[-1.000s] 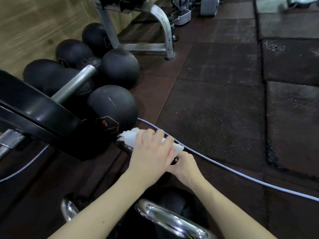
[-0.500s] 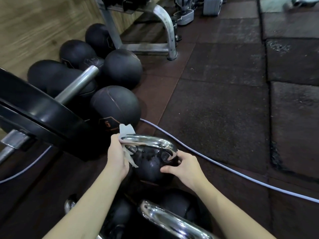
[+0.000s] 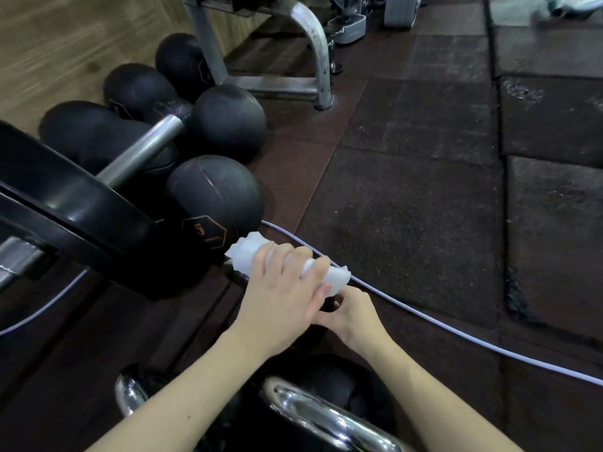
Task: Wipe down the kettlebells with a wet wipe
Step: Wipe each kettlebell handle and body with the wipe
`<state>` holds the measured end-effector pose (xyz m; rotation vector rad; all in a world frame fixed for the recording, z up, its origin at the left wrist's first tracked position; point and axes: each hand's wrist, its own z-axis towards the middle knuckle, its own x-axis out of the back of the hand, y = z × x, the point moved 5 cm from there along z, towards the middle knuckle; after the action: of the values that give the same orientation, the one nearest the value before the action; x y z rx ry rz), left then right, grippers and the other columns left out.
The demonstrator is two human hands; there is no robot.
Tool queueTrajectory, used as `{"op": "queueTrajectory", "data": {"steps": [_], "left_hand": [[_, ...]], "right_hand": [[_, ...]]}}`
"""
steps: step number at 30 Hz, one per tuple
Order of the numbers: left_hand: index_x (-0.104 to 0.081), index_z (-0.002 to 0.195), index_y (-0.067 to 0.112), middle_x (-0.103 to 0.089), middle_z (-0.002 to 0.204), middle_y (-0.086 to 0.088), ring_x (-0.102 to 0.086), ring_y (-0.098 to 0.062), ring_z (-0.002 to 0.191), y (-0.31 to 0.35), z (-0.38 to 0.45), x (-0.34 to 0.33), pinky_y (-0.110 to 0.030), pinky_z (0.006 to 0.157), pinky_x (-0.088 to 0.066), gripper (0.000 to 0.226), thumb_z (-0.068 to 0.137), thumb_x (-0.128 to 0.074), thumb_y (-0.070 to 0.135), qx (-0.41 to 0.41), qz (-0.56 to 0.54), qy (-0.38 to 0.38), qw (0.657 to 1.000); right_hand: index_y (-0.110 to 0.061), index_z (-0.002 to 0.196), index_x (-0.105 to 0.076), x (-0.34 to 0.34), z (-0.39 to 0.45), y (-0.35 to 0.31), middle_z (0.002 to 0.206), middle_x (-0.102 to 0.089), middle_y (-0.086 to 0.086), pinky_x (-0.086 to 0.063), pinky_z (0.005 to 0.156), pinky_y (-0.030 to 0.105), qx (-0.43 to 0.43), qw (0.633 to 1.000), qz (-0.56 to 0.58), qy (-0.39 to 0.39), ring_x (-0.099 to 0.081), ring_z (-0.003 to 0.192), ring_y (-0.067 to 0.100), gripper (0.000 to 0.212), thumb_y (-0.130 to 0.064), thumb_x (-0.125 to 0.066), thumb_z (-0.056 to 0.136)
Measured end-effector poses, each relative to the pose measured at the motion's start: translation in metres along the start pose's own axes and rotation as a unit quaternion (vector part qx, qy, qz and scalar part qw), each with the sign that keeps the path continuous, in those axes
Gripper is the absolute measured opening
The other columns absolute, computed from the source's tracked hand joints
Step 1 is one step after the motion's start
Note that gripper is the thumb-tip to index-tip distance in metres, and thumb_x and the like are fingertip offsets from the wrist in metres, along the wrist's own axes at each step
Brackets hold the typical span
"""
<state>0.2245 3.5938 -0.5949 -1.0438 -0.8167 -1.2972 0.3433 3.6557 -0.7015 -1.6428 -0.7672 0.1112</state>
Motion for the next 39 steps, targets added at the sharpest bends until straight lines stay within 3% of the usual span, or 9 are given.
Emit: {"op": "queueTrajectory", "data": {"steps": [4, 8, 14, 16, 21, 24, 28, 32, 39], "left_hand": [[-0.063, 0.131, 0.021, -0.065, 0.119, -0.005, -0.058, -0.035, 0.109, -0.023, -0.002, 0.002, -0.050, 0.101, -0.040, 0.041, 0.101, -0.049, 0.044, -0.008, -0.041, 0.012, 0.999], [-0.063, 0.112, 0.016, -0.057, 0.107, -0.007, -0.051, -0.033, 0.099, -0.068, -0.014, 0.005, -0.050, 0.092, -0.040, 0.042, 0.106, -0.032, 0.044, 0.163, -0.180, 0.002, 0.970], [-0.075, 0.086, 0.023, -0.079, 0.104, -0.005, -0.070, -0.027, 0.102, -0.102, -0.033, -0.026, -0.045, 0.101, -0.050, 0.042, 0.086, -0.045, 0.053, 0.554, -0.595, 0.011, 0.582], [-0.071, 0.077, 0.027, -0.077, 0.102, -0.004, -0.066, -0.026, 0.098, -0.099, -0.030, -0.025, -0.047, 0.101, -0.049, 0.036, 0.090, -0.045, 0.049, 0.550, -0.569, 0.012, 0.611], [-0.054, 0.085, 0.016, -0.056, 0.092, -0.008, -0.053, -0.037, 0.091, -0.077, -0.012, 0.005, -0.049, 0.087, -0.039, 0.036, 0.103, -0.029, 0.034, 0.330, -0.252, 0.046, 0.908], [-0.059, 0.086, 0.027, -0.059, 0.092, -0.002, -0.053, -0.031, 0.091, -0.026, 0.011, 0.012, -0.048, 0.091, -0.036, 0.025, 0.097, -0.038, 0.034, 0.177, -0.072, -0.008, 0.981], [-0.062, 0.089, 0.024, -0.058, 0.093, 0.001, -0.057, -0.028, 0.094, 0.031, 0.014, -0.003, -0.046, 0.099, -0.033, 0.006, 0.085, -0.066, 0.026, -0.024, -0.007, -0.020, 0.999], [-0.067, 0.112, 0.021, -0.062, 0.106, 0.000, -0.058, -0.029, 0.099, 0.012, 0.005, -0.006, -0.045, 0.099, -0.035, 0.023, 0.090, -0.063, 0.027, -0.074, 0.006, 0.017, 0.997], [-0.065, 0.116, 0.020, -0.059, 0.113, -0.003, -0.051, -0.030, 0.107, -0.049, -0.014, 0.008, -0.044, 0.105, -0.035, 0.043, 0.107, -0.032, 0.046, 0.187, -0.142, 0.046, 0.971]], "right_hand": [[-0.039, 0.088, -0.072, -0.001, 0.001, 0.000, 0.092, -0.077, -0.012, -0.055, 0.087, 0.042, 0.017, 1.000, -0.005, -0.014, -0.068, 0.090, 0.017, 0.041, -0.051, -0.094, 0.055], [-0.047, 0.101, -0.075, -0.001, 0.002, -0.001, 0.128, -0.073, -0.014, -0.051, 0.105, 0.034, 0.014, 1.000, 0.010, -0.013, -0.065, 0.120, 0.008, 0.051, -0.048, -0.096, 0.055], [-0.055, 0.080, -0.069, 0.001, -0.001, -0.006, 0.102, -0.076, -0.026, -0.052, 0.099, 0.033, 0.022, 1.000, 0.007, -0.011, -0.068, 0.102, 0.001, 0.039, -0.036, -0.098, 0.060], [-0.056, 0.078, -0.068, 0.002, -0.002, -0.007, 0.098, -0.076, -0.028, -0.052, 0.098, 0.029, 0.028, 0.999, 0.010, -0.014, -0.068, 0.099, -0.003, 0.041, -0.032, -0.098, 0.062], [-0.043, 0.092, -0.075, 0.000, 0.002, 0.000, 0.099, -0.078, -0.023, -0.053, 0.097, 0.030, 0.029, 0.999, 0.003, -0.017, -0.070, 0.098, -0.002, 0.040, -0.036, -0.098, 0.060], [-0.032, 0.086, -0.076, -0.003, 0.006, 0.005, 0.083, -0.077, -0.017, -0.055, 0.079, 0.027, 0.025, 1.000, -0.010, -0.006, -0.067, 0.079, -0.001, 0.035, -0.046, -0.091, 0.058], [-0.020, 0.081, -0.070, -0.003, 0.008, 0.006, 0.069, -0.068, -0.009, -0.048, 0.061, 0.032, 0.053, 0.995, -0.085, 0.014, -0.063, 0.067, 0.007, 0.026, -0.041, -0.065, 0.066], [-0.036, 0.089, -0.068, -0.002, 0.008, 0.004, 0.084, -0.073, -0.016, -0.054, 0.068, 0.026, 0.055, 0.997, -0.057, 0.005, -0.069, 0.079, 0.008, 0.034, -0.049, -0.083, 0.062], [-0.036, 0.094, -0.078, 0.001, 0.004, -0.003, 0.095, -0.079, -0.018, -0.055, 0.092, 0.029, 0.030, 0.999, -0.019, -0.011, -0.073, 0.094, 0.002, 0.040, -0.034, -0.100, 0.060]]}}
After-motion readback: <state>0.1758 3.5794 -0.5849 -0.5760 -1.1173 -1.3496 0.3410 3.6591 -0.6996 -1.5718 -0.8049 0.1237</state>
